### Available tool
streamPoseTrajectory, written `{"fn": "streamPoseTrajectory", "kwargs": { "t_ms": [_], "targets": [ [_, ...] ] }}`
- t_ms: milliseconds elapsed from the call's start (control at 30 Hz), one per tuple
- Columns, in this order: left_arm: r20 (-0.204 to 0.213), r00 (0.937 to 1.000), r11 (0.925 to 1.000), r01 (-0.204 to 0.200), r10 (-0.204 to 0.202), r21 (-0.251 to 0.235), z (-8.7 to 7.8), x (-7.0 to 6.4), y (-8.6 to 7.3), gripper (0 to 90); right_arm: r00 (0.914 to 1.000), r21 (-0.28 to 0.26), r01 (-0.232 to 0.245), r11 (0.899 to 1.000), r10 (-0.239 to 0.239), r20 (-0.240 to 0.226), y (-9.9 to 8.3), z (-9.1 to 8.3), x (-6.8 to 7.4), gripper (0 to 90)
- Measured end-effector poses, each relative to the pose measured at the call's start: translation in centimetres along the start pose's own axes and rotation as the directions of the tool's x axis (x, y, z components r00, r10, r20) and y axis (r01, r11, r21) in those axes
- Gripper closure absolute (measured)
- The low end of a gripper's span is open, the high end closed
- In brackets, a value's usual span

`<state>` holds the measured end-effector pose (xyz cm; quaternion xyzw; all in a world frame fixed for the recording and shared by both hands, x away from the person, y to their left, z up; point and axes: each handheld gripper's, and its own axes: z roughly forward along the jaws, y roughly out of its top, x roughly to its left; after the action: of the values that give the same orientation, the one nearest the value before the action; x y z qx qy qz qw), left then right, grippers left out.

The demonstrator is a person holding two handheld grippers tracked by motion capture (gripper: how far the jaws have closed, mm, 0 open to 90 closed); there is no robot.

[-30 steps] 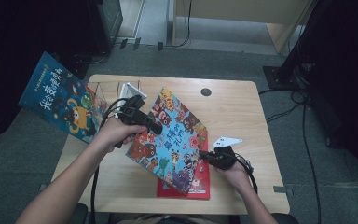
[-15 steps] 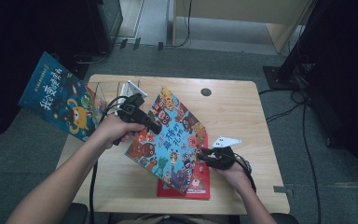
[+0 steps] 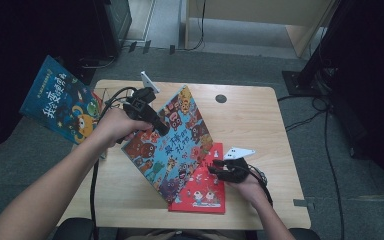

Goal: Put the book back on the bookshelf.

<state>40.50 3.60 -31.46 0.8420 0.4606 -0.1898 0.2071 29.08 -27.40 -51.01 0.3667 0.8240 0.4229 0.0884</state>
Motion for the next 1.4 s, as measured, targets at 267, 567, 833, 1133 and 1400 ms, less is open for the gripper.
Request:
{"fn": "streamPoseTrajectory", "kwargs": {
  "t_ms": [267,567,833,1133,1400],
  "targets": [
    [0.023,0.999,0.9992,0.037,-0.038,0.017,0.2,0.2,-0.1,74.1,0.9999,-0.006,0.01,1.0,-0.01,-0.006,0.0,0.2,0.1,61.4],
    [0.032,0.999,0.999,0.032,-0.033,0.031,0.7,0.1,-0.1,73.5,0.9957,-0.025,0.074,0.997,-0.075,-0.055,0.1,1.1,1.5,64.0],
    [0.062,0.9978,0.9981,0.02,-0.024,0.058,1.3,0.6,-0.1,80.9,0.9961,-0.033,0.059,0.998,-0.061,-0.063,0.0,1.2,1.4,64.8],
    [0.089,0.9955,0.9967,0.027,-0.033,0.077,1.1,1.0,0.6,81.7,0.9956,-0.022,0.063,0.998,-0.064,-0.068,0.0,0.9,1.2,65.3],
    [0.107,0.9924,0.9968,0.054,-0.06,0.059,0.1,1.1,1.4,81.0,0.9962,-0.012,0.066,0.998,-0.067,-0.056,0.0,0.7,1.1,65.3]
  ]
}}
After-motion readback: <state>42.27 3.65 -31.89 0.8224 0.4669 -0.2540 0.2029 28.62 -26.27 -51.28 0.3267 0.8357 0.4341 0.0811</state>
